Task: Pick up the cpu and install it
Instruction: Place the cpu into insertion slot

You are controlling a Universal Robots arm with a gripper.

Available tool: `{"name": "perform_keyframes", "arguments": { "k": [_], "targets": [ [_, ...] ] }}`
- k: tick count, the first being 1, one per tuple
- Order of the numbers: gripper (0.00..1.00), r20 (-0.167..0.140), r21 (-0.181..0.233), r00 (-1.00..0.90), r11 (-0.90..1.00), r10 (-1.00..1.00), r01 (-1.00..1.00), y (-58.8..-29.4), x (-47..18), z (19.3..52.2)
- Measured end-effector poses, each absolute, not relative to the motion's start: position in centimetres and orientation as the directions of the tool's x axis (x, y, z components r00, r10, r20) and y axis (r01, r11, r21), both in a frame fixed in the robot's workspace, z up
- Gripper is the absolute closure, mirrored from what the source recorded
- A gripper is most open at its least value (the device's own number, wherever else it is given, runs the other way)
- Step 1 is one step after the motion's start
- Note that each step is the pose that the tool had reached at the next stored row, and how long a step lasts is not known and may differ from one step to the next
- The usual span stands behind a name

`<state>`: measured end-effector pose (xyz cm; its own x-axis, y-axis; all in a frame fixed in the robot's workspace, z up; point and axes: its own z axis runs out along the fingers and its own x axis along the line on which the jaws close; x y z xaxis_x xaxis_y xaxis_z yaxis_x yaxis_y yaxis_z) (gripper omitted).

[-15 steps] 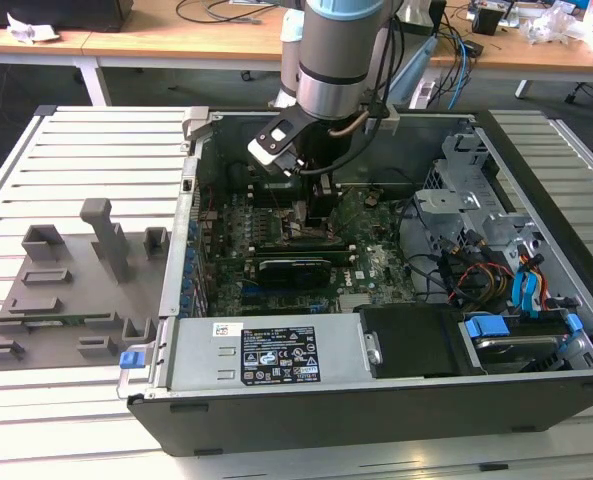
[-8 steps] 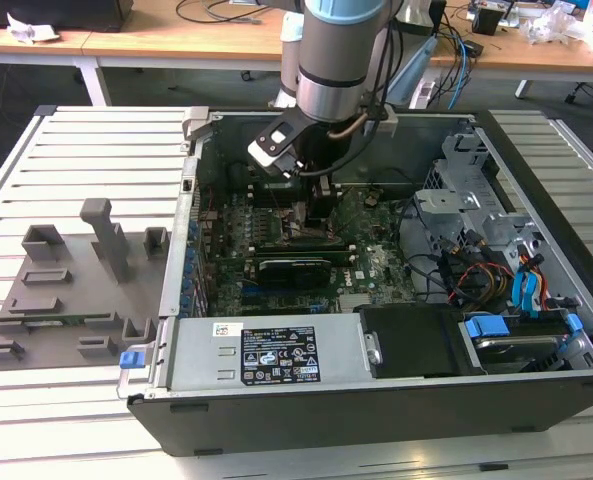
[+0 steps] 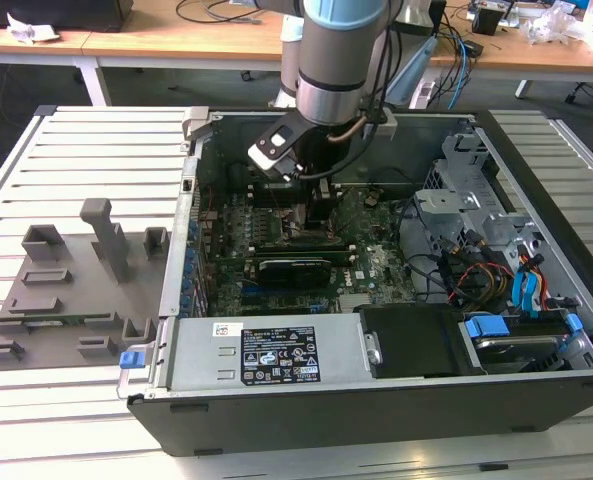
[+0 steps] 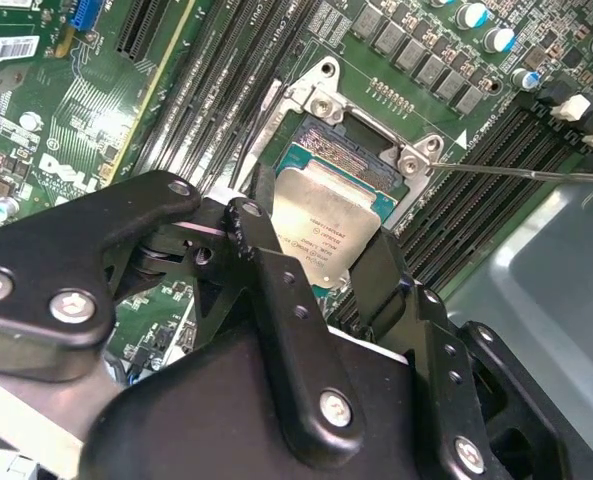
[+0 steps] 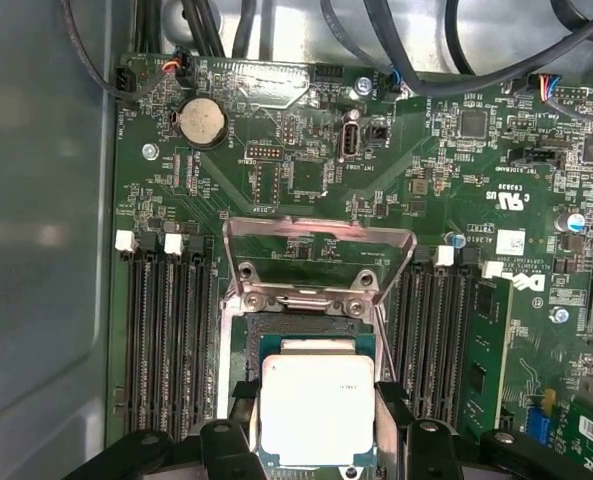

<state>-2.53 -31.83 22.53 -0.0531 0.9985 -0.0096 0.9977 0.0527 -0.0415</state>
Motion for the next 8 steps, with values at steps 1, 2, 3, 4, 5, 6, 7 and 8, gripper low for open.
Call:
{"name": "perform_keyframes", "arguments": {
  "k": [1, 2, 3, 4, 5, 6, 7, 8],
  "targets": [
    [0.45, -0.010, -0.041, -0.053, 0.053, 0.999, 0.998, -31.81, -2.53, 22.46],
    [0.45, -0.010, -0.042, -0.053, 0.053, 0.999, 0.998, -31.81, -2.53, 22.38],
    [0.45, -0.010, -0.041, -0.053, 0.053, 0.999, 0.998, -31.77, -2.53, 22.26],
    [0.45, -0.010, -0.042, -0.053, 0.053, 0.999, 0.998, -31.73, -2.53, 22.17],
    [0.45, -0.010, -0.042, -0.053, 0.052, 0.999, 0.998, -31.68, -2.53, 22.02],
    [0.45, -0.010, -0.041, -0.050, 0.050, 0.999, 0.998, -31.64, -2.53, 21.83],
    [0.45, -0.010, -0.042, -0.040, 0.039, 0.999, 0.998, -31.61, -2.53, 21.65],
    [0.45, -0.011, -0.041, -0.034, 0.034, 0.999, 0.999, -31.59, -2.53, 21.53]
  ]
}}
